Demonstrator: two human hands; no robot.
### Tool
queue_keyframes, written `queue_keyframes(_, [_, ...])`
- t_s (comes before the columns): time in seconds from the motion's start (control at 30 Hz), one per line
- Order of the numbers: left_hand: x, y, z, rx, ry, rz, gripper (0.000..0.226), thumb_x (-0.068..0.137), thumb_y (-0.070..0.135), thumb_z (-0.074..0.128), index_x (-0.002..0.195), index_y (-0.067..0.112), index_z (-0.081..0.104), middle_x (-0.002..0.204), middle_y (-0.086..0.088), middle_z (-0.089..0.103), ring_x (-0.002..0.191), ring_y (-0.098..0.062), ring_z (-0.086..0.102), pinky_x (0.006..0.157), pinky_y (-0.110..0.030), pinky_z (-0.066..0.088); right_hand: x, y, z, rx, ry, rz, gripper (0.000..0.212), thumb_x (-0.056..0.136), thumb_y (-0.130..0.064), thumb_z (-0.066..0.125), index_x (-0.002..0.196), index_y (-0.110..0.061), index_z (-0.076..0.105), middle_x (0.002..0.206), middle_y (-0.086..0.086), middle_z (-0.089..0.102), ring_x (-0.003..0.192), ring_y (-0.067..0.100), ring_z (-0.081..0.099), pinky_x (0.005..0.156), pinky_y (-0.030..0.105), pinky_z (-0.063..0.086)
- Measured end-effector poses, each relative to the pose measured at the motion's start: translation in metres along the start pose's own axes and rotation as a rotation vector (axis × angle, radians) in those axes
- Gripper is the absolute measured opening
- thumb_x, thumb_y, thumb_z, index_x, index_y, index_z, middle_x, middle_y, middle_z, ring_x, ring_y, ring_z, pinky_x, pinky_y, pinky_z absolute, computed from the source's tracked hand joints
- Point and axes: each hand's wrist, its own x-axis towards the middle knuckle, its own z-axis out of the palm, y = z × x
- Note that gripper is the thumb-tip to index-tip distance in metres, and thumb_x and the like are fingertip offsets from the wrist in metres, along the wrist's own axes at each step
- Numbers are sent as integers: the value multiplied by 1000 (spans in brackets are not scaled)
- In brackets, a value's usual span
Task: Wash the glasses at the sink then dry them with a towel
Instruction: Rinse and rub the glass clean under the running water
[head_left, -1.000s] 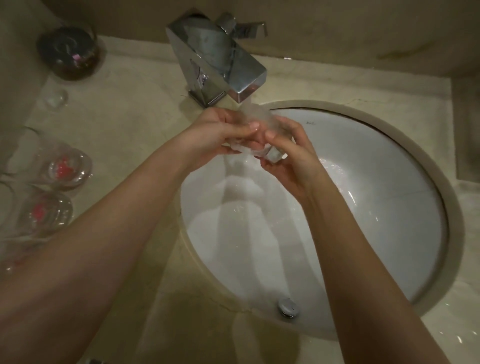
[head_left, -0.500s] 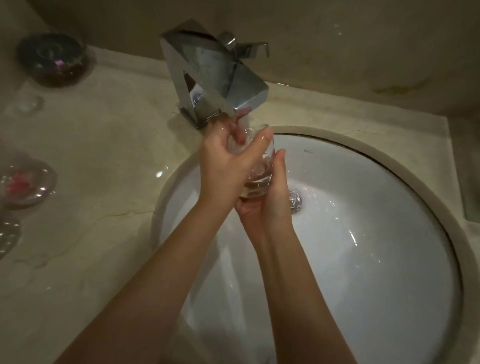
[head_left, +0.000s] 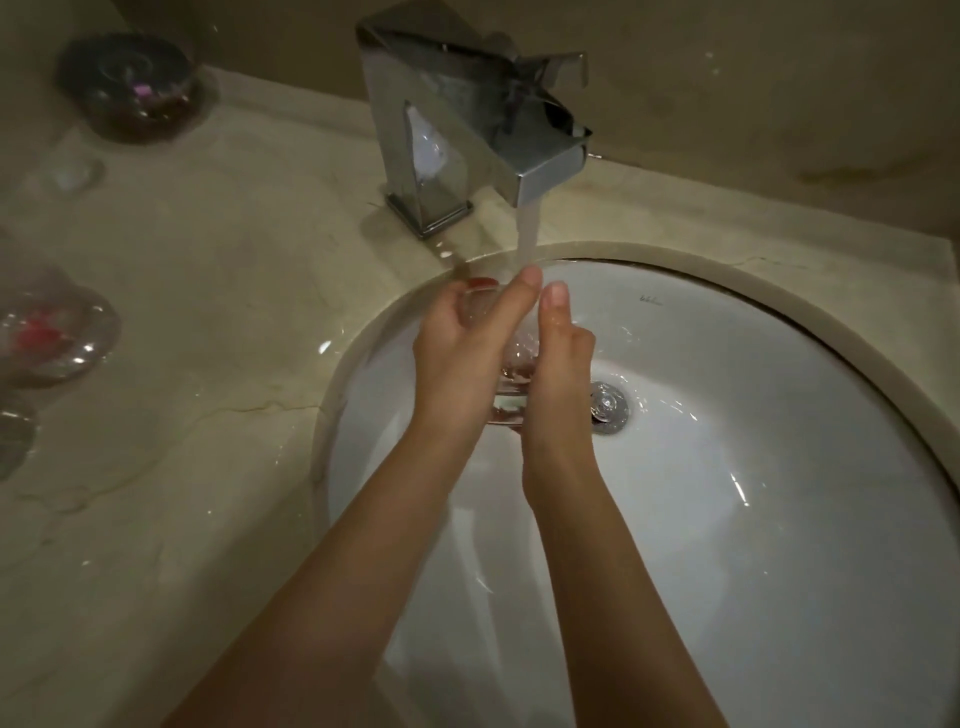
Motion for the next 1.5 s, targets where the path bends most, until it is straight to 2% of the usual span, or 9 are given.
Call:
queue_keyframes(0.13, [2, -4, -2, 4, -51, -55, 35, 75, 51, 73, 94, 21, 67, 83, 6, 72, 85, -19, 71, 79, -43, 56, 0, -1, 2, -24, 16, -26, 70, 52, -86, 48, 102, -38, 50, 94, -9, 69, 91, 17, 70, 86, 47, 56])
queue_keyframes(0.3, [-3, -8, -5, -144, -115, -169, 61, 72, 55, 71, 116, 14, 67, 100, -5, 75, 91, -21, 73, 83, -37, 56, 12, -8, -2, 190, -72, 101, 63, 85, -69, 46, 121, -19, 59, 112, 9, 70, 97, 26, 71, 80, 49, 58])
queue_keyframes(0.47, [-6, -10, 0, -87, -50, -179, 50, 76, 60, 66, 99, 16, 73, 90, -4, 76, 84, -21, 73, 70, -34, 53, 7, 0, 1, -24, -26, -54, 65, 64, -77, 57, 106, -28, 59, 98, -3, 73, 92, 17, 71, 89, 49, 54])
queue_keyframes(0.6, [-5, -11, 1, -76, -49, -142, 63, 73, 64, 66, 109, 14, 70, 98, -7, 75, 89, -22, 73, 76, -40, 59, 12, -9, -5, -14, 24, 1, 48, 81, -68, 56, 103, -26, 53, 97, 0, 72, 89, 19, 71, 85, 48, 57])
queue_keyframes(0.77, [-7, -12, 3, -195, -57, -193, 54, 81, 53, 65, 117, 13, 67, 103, -6, 74, 93, -20, 72, 73, -30, 55, 11, -9, 1, 140, -6, 4, 67, 80, -68, 54, 117, -13, 57, 109, 11, 71, 96, 26, 71, 85, 52, 56])
queue_keyframes(0.93, [-6, -7, 9, -70, -3, -81, 31, 89, 44, 62, 99, 15, 71, 85, 0, 75, 79, -11, 72, 60, -22, 52, 9, -8, 4, 56, 43, -18, 58, 72, -70, 62, 104, -21, 61, 96, -2, 72, 83, 9, 71, 71, 30, 58])
queue_keyframes(1.1, [2, 0, 5, -135, -74, -243, 64, 76, 64, 60, 114, 13, 69, 103, -6, 75, 94, -22, 72, 82, -36, 57, 15, -7, 1, 154, 24, 38, 68, 71, -77, 49, 112, -24, 61, 105, 2, 72, 94, 19, 71, 87, 47, 56])
queue_keyframes(1.27, [-4, -8, 9, -42, -36, -136, 47, 84, 53, 64, 109, 13, 70, 98, -5, 75, 92, -19, 72, 68, -27, 53, 11, -4, 2, -23, 76, -57, 40, 81, -66, 56, 92, -27, 58, 84, -7, 70, 81, 10, 71, 83, 42, 58])
queue_keyframes(1.5, [-1, -2, 7, -106, -60, -215, 53, 74, 48, 77, 113, 12, 69, 97, -6, 75, 85, -17, 73, 66, -27, 54, 8, -9, 0, 95, 4, 36, 61, 70, -74, 52, 102, -23, 57, 103, 4, 70, 87, 17, 72, 77, 40, 60])
